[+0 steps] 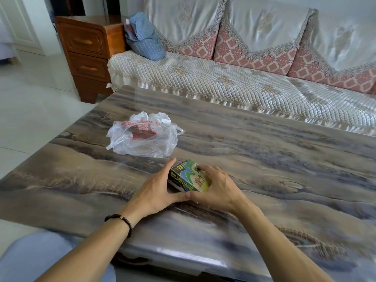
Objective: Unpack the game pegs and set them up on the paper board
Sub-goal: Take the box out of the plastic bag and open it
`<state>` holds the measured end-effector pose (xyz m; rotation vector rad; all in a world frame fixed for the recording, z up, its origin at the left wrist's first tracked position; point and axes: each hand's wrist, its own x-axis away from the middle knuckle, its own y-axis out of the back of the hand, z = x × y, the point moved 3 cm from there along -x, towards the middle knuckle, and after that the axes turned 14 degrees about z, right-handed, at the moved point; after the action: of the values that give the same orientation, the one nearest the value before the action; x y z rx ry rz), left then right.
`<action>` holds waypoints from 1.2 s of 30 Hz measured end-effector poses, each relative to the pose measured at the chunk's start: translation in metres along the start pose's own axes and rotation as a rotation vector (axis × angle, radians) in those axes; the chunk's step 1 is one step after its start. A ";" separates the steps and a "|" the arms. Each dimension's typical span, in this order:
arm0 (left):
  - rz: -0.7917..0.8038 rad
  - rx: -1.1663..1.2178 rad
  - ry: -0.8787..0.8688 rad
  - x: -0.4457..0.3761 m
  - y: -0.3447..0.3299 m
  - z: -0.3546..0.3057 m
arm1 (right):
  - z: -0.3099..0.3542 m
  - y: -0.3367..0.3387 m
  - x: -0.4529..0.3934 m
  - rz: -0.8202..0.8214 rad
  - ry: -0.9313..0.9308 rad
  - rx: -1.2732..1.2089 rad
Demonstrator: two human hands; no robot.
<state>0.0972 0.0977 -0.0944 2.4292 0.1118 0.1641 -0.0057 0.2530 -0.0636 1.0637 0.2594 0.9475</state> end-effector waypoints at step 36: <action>-0.053 -0.369 0.140 0.043 0.059 0.052 | -0.002 -0.004 -0.097 -0.247 -0.333 -0.994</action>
<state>0.1497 0.0250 -0.0909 2.0443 0.1904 0.3028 -0.0623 0.1794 -0.0918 0.2402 -0.3359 0.5363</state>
